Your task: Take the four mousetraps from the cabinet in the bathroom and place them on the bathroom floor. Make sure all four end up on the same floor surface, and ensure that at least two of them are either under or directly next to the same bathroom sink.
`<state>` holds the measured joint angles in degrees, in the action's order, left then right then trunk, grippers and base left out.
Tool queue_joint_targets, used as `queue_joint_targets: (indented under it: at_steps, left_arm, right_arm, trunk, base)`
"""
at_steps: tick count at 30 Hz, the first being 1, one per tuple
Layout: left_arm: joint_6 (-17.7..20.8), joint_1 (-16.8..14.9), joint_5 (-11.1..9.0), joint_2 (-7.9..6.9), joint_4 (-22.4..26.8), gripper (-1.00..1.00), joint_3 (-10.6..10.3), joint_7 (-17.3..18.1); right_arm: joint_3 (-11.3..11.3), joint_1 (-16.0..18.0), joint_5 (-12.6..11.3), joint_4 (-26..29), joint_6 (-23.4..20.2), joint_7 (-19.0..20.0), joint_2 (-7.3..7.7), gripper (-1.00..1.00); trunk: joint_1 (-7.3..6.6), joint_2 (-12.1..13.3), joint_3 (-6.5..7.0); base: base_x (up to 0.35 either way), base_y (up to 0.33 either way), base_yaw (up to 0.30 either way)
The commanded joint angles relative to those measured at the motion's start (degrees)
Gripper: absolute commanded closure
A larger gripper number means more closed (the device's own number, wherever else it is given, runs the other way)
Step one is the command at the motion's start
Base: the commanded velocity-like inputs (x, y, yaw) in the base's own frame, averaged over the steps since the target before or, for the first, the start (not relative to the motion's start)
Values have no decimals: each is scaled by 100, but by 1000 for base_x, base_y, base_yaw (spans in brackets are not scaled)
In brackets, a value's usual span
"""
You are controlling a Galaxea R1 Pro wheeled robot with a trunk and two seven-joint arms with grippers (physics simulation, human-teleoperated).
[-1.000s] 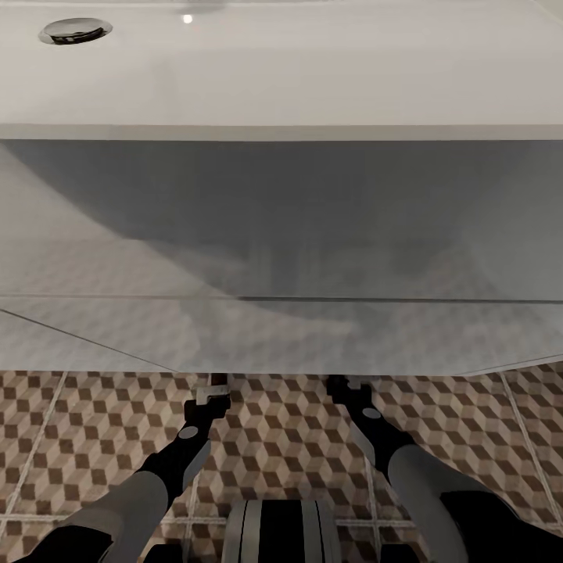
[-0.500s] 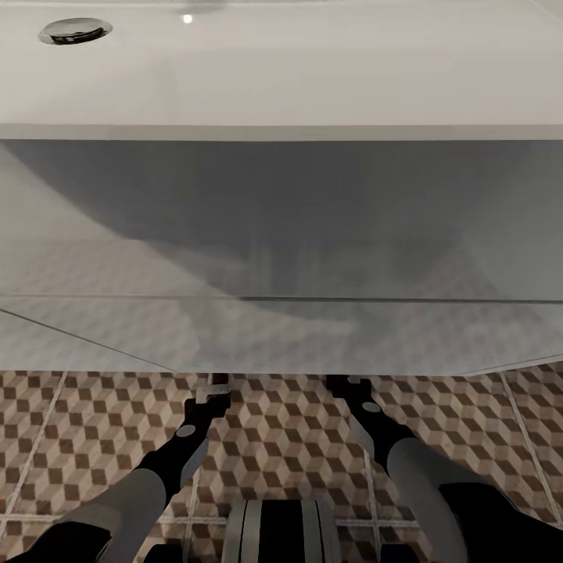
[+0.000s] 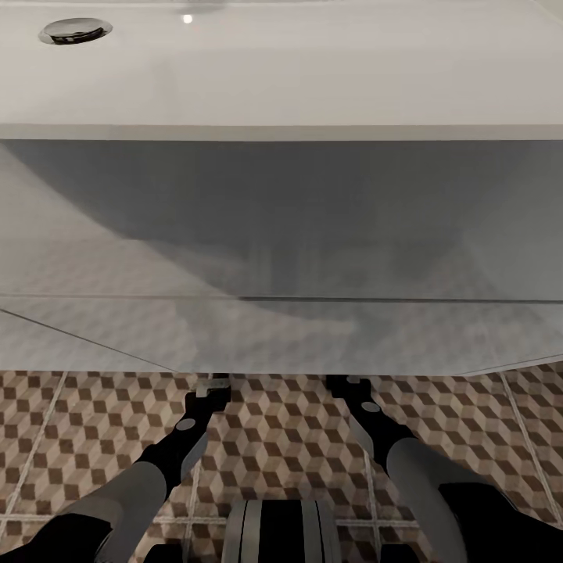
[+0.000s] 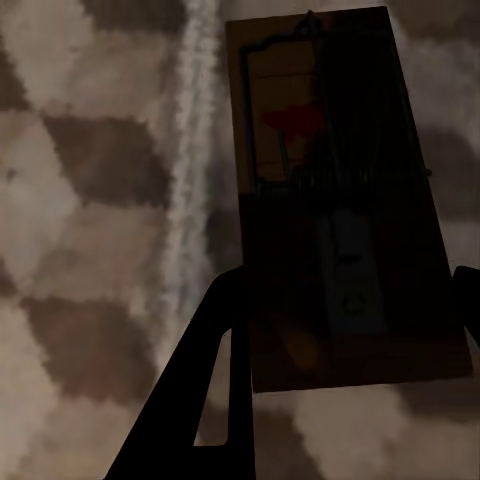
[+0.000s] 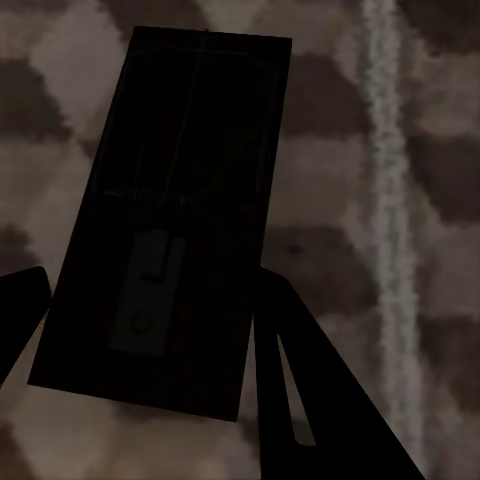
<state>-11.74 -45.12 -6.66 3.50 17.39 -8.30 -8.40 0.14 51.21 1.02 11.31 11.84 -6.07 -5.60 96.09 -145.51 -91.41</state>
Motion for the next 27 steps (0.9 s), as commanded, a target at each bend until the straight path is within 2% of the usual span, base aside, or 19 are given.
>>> queue_joint_targets:
  at_steps: [1,6,11,14,27]
  left_arm:
    - [-21,-6,-50,-4,-6,100,-49,-31]
    - [-89,-13,-34,5,-4,100,-49,-30]
    - [-520,-14,-50,16,-28,100,-49,-52]
    - [-627,-15,-54,17,-76,100,-47,-65]
    - [-701,-15,-47,19,-121,100,-41,-74]
  right_arm:
    - [-3,3,-5,-6,22,2,-4,100]
    - [-5,3,1,-6,29,7,-10,100]
    - [-5,3,3,-6,43,9,-11,100]
    - [-5,3,3,-6,45,9,-11,100]
    - [-5,3,3,-6,46,10,-12,100]
  trunk:
    - [-1,-1,-3]
    - [-1,-1,-3]
    - [-1,-1,-3]
    - [-1,-1,-3]
    - [-1,-1,-3]
  base:
    - [0,0,0]
    - [0,0,0]
    - [0,0,0]
    - [0,0,0]
    - [0,0,0]
